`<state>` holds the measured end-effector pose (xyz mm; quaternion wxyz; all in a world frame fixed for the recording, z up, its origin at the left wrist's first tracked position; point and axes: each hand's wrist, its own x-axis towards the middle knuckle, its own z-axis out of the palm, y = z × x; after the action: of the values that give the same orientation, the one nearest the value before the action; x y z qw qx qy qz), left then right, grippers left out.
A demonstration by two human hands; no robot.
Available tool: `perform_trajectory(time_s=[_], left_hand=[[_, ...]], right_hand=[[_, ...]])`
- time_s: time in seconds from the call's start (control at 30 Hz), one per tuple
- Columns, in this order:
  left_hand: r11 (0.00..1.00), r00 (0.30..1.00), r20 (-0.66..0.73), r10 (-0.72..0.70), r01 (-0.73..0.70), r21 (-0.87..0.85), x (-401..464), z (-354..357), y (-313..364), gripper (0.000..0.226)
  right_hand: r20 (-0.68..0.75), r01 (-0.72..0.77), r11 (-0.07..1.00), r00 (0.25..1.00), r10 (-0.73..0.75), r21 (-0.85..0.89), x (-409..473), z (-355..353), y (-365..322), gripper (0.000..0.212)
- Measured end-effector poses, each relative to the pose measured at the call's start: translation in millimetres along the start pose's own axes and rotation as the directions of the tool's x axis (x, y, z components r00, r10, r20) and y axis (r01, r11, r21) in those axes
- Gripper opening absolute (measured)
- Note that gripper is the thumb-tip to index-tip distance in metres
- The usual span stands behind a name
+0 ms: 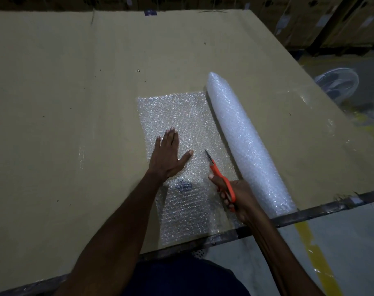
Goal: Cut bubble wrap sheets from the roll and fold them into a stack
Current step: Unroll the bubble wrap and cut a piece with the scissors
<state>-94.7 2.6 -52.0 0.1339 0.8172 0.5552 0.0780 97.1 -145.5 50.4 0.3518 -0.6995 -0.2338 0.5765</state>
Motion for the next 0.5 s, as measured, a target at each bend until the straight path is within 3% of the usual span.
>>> perform_trajectory(time_s=[0.5], left_hand=[[1.000,1.000,0.013,-0.002,0.002,-0.003,-1.0,-1.8,0.1,0.096]], right_hand=[[0.005,0.004,1.000,1.000,-0.004,0.004,7.8,2.0,-5.8,0.043]])
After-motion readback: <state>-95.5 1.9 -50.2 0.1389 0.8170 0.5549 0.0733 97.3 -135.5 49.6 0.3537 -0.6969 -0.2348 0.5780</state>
